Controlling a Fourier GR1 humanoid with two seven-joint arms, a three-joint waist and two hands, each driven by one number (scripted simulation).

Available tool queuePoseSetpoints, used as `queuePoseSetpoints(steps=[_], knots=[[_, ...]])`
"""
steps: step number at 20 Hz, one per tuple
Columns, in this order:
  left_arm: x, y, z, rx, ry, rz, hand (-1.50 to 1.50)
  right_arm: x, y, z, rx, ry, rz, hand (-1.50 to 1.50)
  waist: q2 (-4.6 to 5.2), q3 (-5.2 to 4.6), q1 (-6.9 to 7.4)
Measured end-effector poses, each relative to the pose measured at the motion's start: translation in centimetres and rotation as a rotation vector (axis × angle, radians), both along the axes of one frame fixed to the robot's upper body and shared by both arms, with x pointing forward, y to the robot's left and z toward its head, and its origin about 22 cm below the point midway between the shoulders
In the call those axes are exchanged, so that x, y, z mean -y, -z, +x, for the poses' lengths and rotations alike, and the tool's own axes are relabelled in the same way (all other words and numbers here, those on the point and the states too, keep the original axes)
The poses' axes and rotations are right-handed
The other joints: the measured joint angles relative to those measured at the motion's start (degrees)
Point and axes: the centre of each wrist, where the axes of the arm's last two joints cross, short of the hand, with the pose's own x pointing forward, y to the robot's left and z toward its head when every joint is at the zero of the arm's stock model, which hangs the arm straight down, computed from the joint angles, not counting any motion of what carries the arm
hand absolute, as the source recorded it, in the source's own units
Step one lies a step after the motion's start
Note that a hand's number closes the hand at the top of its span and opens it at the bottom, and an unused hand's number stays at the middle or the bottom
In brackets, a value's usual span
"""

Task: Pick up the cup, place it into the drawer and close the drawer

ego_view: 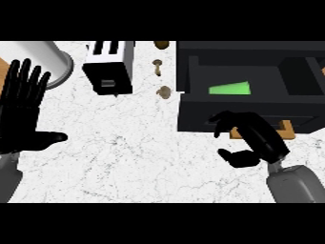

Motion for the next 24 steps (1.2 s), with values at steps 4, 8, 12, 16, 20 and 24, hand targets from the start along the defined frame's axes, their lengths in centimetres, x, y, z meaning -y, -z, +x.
queuePoseSetpoints(steps=[4, 8, 12, 16, 20, 24], knots=[[-1.1, 0.3, -1.5, 0.001, -0.002, -0.002, -1.5, -0.6, 1.8, 2.0, -0.019, 0.004, -0.07, -1.5, -0.02, 0.0, 0.02], [-2.5, 0.5, -2.3, 0.006, -0.007, -0.004, -1.5, -1.0, 3.6, 4.3, -0.042, 0.003, -0.095, -1.5, 0.02, 0.0, -0.03], [-3.3, 1.0, -2.5, 0.004, -0.002, -0.016, -1.5, -0.7, 4.8, 6.7, -0.047, 0.003, -0.09, -1.5, -0.09, -0.07, 0.09], [-3.3, 1.4, -3.2, 0.006, 0.009, -0.017, -1.5, 0.3, 4.6, 9.2, -0.065, -0.009, -0.061, -1.5, -0.03, -0.02, 0.72], [-3.9, 2.1, -3.3, 0.007, 0.021, -0.022, -1.5, 1.0, 4.3, 10.9, -0.079, -0.025, -0.032, -1.5, -0.2, -0.18, 1.01], [-3.7, 2.4, -2.9, 0.011, 0.028, -0.025, -1.5, 2.3, 3.1, 12.4, -0.092, -0.05, -0.021, -1.5, -0.19, -0.18, 1.64]])
